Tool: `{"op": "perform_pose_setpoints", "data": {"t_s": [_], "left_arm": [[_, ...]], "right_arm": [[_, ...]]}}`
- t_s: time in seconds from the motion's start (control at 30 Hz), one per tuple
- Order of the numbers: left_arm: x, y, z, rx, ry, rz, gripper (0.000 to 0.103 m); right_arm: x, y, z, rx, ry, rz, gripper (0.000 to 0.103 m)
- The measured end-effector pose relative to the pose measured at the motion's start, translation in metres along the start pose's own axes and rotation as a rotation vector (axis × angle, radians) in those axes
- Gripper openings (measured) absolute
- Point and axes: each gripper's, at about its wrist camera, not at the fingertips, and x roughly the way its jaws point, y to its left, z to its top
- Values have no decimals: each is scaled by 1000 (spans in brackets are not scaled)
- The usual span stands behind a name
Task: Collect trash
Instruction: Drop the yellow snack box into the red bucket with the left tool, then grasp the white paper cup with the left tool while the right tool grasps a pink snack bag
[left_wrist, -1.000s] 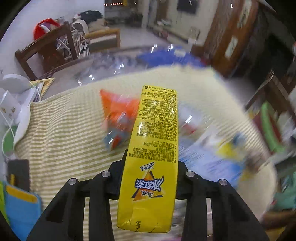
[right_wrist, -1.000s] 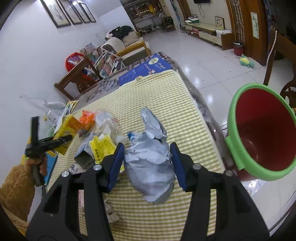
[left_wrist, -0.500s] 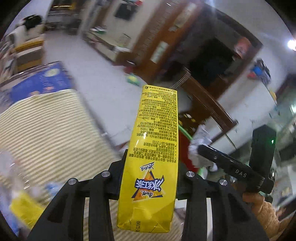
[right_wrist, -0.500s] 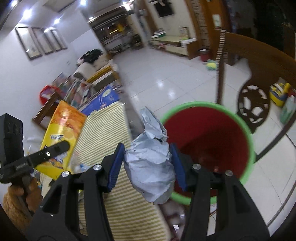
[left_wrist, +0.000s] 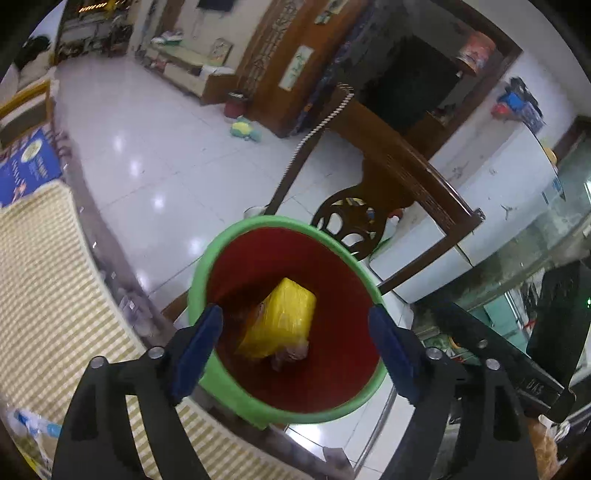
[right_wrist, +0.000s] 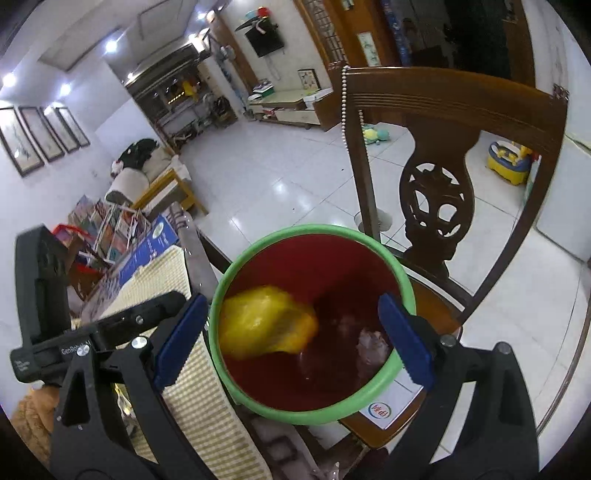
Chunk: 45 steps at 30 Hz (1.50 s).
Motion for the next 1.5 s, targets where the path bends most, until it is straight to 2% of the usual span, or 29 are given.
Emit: {"op": "perform_pose_setpoints", "data": {"t_s": [0.17, 0.43, 0.67, 0.87, 1.1, 1.2, 1.33, 1.5], "left_arm": [[-35, 50, -20, -112, -32, 68, 86], [-116, 128, -89, -273, -91, 231, 87], [-166, 166, -122, -333, -132, 291, 88], [-210, 199, -167, -328, -161, 339, 88], [-253, 264, -221, -414, -125, 408, 88], [-255, 296, -240, -460, -54, 429, 88], [-250, 318, -258, -489, 7, 413, 88], [-240, 347, -264, -536, 30, 364, 85]], "right_arm": [[9, 22, -8, -29, 40, 36, 92], [22, 96, -46, -172, 145, 104, 92], [26, 155, -83, -258, 201, 147, 92], [37, 211, -123, -312, 273, 200, 92], [44, 277, -184, -392, 372, 267, 92], [42, 299, -204, -418, 398, 281, 92], [39, 320, -231, -464, 442, 288, 92], [47, 335, -258, -497, 517, 285, 92]]}}
